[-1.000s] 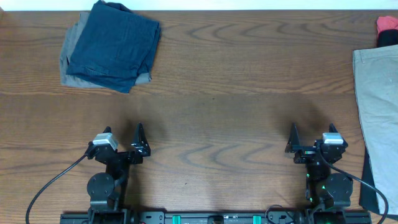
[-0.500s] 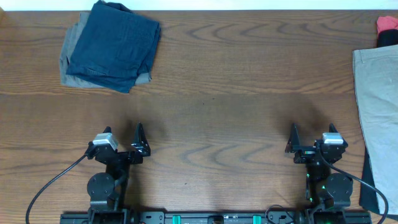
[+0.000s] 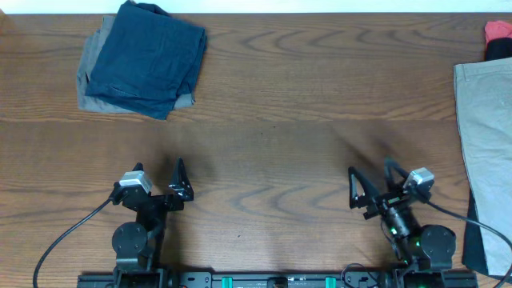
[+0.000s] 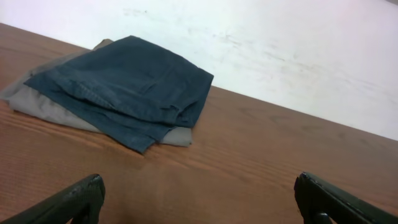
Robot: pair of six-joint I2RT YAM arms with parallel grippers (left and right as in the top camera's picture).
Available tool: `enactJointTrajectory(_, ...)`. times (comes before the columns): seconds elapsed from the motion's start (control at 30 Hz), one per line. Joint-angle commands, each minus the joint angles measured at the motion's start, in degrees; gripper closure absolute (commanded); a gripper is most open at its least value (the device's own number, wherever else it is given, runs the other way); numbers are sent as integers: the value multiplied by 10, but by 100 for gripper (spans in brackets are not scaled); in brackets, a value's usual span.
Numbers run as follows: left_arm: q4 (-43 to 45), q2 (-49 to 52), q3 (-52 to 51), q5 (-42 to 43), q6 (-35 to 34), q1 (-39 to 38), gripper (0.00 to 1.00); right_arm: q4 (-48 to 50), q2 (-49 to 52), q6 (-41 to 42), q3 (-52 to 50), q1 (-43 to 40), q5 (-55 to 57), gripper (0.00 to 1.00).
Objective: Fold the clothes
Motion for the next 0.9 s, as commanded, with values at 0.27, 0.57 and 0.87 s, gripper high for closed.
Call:
enactJointTrajectory(0.27, -19, -3, -10, 4, 3, 2, 2, 180, 2, 52, 23, -5, 26, 1)
enactJointTrajectory(0.57, -19, -3, -10, 4, 3, 2, 2, 31, 215, -170, 248, -5, 264, 1)
enactJointTrajectory(0.87, -19, -3, -10, 4, 3, 2, 2, -149, 614, -217, 555, -8, 480, 1)
